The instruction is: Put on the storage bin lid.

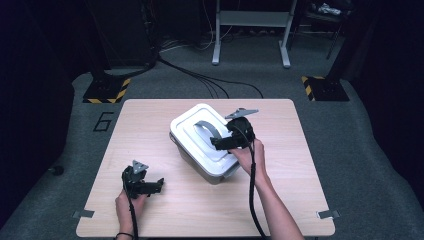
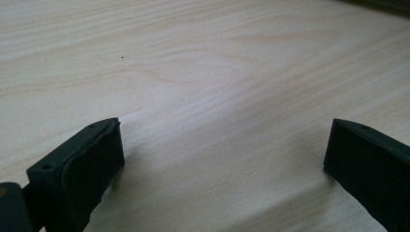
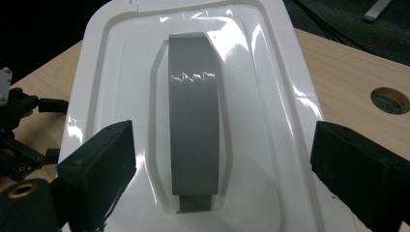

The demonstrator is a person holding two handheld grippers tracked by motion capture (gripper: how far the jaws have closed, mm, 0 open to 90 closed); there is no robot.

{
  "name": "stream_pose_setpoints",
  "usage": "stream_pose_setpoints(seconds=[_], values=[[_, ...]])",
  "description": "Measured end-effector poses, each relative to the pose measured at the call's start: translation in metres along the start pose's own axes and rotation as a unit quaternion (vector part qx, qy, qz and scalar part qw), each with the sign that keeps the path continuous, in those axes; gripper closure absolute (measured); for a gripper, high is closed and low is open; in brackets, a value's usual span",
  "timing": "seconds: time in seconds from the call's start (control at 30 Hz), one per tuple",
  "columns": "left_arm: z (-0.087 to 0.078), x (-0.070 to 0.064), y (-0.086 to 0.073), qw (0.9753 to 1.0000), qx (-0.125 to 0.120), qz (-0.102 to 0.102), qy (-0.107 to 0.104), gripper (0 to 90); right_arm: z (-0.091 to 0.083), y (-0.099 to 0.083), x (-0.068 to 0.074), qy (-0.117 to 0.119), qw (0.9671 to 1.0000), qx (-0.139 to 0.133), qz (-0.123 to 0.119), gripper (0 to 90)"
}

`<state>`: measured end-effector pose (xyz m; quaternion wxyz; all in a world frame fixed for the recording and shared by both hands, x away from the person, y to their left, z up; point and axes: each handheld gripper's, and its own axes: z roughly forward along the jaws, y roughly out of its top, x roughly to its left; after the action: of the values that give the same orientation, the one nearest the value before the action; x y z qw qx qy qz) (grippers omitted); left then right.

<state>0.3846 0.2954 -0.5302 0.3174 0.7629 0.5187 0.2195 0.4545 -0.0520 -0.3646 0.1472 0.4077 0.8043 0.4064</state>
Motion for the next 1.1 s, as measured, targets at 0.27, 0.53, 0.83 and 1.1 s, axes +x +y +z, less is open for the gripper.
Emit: stream_pose_setpoints(seconds=[0.27,0.53,0.83,1.1], values=[[0.0,0.0,0.0,1.0,0.003,0.001,-0.002,0.3,-0.017,-0.009,-0.014,-0.008,1.0,-0.001,0.006,0.0],[0.0,0.0,0.0,1.0,-0.002,0.0,0.0,0.4,-0.036,-0.023,-0.033,-0.028,0.9994,-0.003,0.022,0.0],[0.0,0.0,0.0,1.0,-0.001,0.0,0.0,0.4,-0.055,-0.042,-0.052,-0.051,0.9981,-0.003,0.034,0.0],[0.0,0.0,0.0,1.0,0.001,0.0,0.0,0.4,-0.064,-0.071,-0.068,-0.079,0.9959,0.007,0.043,0.0]])
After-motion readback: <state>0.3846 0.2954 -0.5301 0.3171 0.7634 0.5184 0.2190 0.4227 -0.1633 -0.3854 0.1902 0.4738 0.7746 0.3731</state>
